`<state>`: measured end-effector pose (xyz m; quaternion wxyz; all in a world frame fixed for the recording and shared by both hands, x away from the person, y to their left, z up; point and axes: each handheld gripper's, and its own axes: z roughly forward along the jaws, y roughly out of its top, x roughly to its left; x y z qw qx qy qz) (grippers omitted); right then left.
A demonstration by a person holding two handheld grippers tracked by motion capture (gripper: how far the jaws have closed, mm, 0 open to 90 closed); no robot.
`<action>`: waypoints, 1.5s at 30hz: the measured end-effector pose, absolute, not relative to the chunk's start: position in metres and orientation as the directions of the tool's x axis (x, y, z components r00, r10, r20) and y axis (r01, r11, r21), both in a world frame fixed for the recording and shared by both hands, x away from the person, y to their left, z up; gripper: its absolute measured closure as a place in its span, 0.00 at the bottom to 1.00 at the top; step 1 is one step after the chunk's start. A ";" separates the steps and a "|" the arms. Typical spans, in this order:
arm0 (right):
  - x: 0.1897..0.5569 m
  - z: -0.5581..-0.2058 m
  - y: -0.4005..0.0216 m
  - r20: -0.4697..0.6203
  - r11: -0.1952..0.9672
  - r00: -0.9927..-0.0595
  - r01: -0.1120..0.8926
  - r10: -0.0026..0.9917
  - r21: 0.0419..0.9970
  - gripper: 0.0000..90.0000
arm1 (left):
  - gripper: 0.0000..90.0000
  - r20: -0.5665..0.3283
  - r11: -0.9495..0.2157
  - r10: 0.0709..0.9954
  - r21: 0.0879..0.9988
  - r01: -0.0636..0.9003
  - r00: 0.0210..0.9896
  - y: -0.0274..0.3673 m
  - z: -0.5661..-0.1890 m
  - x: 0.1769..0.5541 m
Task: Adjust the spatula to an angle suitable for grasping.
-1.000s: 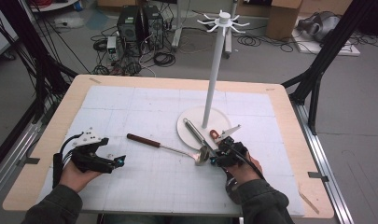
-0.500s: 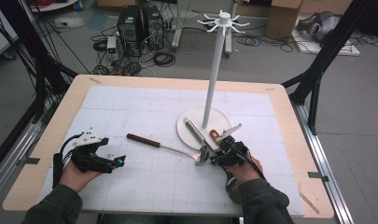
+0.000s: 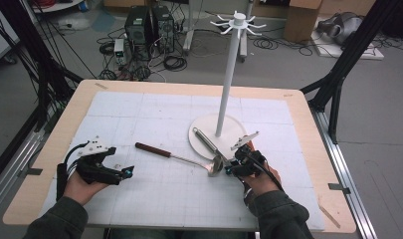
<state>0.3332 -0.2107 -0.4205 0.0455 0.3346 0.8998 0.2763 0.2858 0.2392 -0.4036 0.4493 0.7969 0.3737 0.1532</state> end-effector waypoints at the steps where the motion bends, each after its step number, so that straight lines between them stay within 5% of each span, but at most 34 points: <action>1: 0.333 -0.421 -0.211 0.103 0.623 -0.772 0.577 0.627 0.528 0.79 | 0.02 -0.092 -0.317 0.733 0.831 0.458 0.674 0.239 -0.404 0.286; 45: 0.333 -0.406 -0.219 0.124 0.579 -0.744 0.603 0.657 0.549 0.87 | 0.02 -0.097 -0.315 0.730 0.831 0.459 0.676 0.239 -0.404 0.286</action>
